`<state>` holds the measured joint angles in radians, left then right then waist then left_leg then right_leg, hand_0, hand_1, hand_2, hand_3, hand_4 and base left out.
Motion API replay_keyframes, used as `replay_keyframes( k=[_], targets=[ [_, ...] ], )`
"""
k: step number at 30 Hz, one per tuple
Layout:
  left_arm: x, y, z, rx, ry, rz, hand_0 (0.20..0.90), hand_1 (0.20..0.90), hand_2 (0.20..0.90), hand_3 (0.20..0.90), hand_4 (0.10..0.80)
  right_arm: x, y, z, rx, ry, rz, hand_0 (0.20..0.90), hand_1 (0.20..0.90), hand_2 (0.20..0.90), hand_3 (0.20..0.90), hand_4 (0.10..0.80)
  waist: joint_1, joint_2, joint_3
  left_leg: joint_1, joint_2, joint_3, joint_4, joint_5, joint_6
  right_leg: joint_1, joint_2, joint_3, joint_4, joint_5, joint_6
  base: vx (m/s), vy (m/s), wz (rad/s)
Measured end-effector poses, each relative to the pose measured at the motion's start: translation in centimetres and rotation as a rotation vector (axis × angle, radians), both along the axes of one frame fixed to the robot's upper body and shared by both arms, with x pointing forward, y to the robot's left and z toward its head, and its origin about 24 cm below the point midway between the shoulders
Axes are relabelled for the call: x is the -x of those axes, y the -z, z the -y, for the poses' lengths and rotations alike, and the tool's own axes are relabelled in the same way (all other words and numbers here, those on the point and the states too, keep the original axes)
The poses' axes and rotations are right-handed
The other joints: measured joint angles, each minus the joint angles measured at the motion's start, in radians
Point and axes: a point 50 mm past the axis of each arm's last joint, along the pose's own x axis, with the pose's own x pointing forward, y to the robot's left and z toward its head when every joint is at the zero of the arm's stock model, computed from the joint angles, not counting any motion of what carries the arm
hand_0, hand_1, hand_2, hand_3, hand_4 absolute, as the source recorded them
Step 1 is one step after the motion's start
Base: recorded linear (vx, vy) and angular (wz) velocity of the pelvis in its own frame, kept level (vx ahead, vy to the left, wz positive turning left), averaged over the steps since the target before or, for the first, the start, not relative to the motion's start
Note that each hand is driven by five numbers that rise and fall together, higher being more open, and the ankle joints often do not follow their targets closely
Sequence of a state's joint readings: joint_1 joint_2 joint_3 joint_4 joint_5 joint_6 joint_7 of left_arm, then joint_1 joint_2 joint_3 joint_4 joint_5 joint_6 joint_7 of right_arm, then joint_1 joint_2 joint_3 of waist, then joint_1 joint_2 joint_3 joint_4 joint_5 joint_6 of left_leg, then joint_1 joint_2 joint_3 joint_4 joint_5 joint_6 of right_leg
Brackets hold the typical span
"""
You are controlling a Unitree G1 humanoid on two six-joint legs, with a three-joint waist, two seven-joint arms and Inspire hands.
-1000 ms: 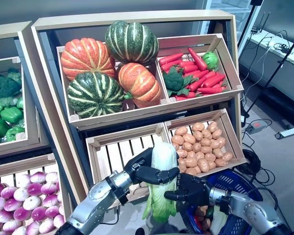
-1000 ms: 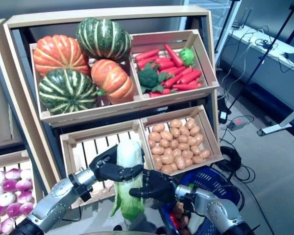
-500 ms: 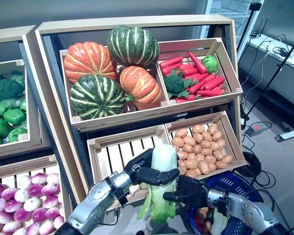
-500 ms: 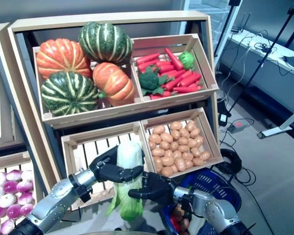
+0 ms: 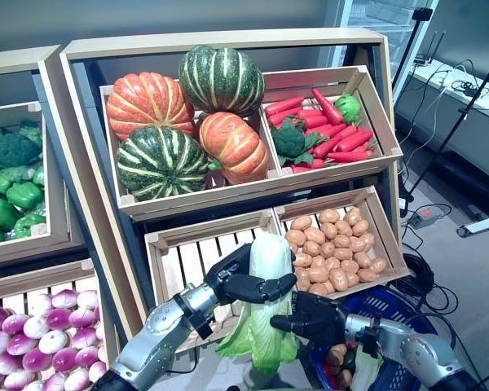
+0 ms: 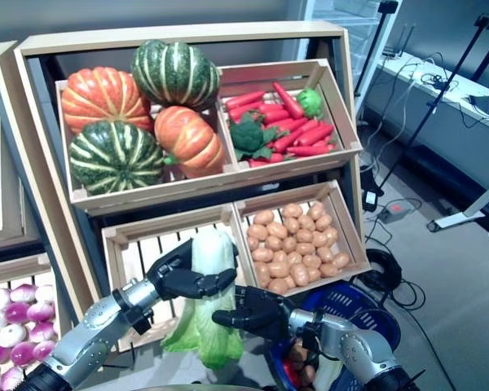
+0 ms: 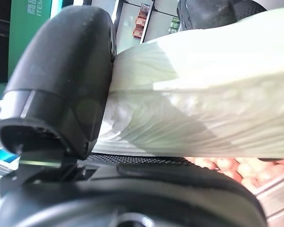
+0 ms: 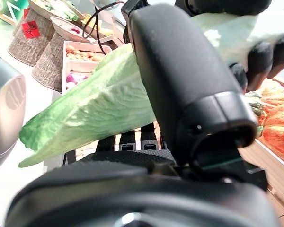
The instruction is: Put vegetables into the basket
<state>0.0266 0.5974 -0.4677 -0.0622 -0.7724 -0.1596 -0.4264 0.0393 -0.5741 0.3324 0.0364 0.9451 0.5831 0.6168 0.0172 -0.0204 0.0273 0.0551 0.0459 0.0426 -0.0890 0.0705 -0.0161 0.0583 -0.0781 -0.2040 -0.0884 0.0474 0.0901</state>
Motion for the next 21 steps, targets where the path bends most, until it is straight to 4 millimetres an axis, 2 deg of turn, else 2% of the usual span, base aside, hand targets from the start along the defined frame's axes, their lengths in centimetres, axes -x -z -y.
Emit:
replay_keyframes(
  k=[11,12,13,18,21],
  targets=[
    [-0.1,-0.3,-0.1,0.003,-0.010,0.011,0.300,0.300,0.300,0.300,0.400,-0.2,-0.1,-0.1,-0.007,0.008,0.007,0.300,0.300,0.300,0.300,0.400,0.000,0.000,0.000,0.000,0.000,0.000,0.000,-0.001,0.000,0.000,0.000,0.000,0.000,0.000,0.000,0.000,0.000,0.00],
    [-0.2,-0.3,-0.1,0.004,-0.012,0.013,0.728,0.728,0.728,0.728,0.685,-0.3,-0.2,-0.1,-0.010,0.012,0.010,0.300,0.300,0.300,0.300,0.400,0.000,0.000,0.000,0.000,0.000,0.000,0.000,-0.001,0.000,0.000,0.000,0.000,0.000,0.000,0.000,0.000,0.000,0.00],
    [-0.2,-0.3,-0.1,0.000,-0.014,0.018,0.900,0.900,0.900,0.900,0.800,-0.3,-0.2,-0.1,-0.010,0.016,0.012,0.300,0.300,0.300,0.300,0.400,0.000,0.000,0.000,0.000,0.000,0.000,0.000,-0.001,0.000,0.000,0.000,0.000,0.000,0.000,0.000,0.000,0.000,0.00],
    [-0.5,-1.0,-0.4,-0.035,-0.044,0.063,0.900,0.900,0.900,0.900,0.800,-0.5,-0.3,-0.1,-0.014,0.049,0.026,0.300,0.300,0.300,0.300,0.400,-0.001,0.000,0.000,0.000,0.000,0.000,0.000,-0.001,0.000,0.000,0.000,0.000,0.000,0.000,0.000,0.000,0.000,0.00],
    [-1.1,-2.3,-0.7,-0.018,-0.114,0.130,0.900,0.900,0.900,0.900,0.800,0.0,0.2,-0.1,-0.020,0.090,-0.011,0.300,0.300,0.300,0.300,0.400,0.001,-0.002,0.001,-0.002,0.000,-0.001,0.000,-0.002,0.001,-0.001,0.000,0.000,0.000,-0.001,0.000,0.000,0.000,0.00]
  ],
)
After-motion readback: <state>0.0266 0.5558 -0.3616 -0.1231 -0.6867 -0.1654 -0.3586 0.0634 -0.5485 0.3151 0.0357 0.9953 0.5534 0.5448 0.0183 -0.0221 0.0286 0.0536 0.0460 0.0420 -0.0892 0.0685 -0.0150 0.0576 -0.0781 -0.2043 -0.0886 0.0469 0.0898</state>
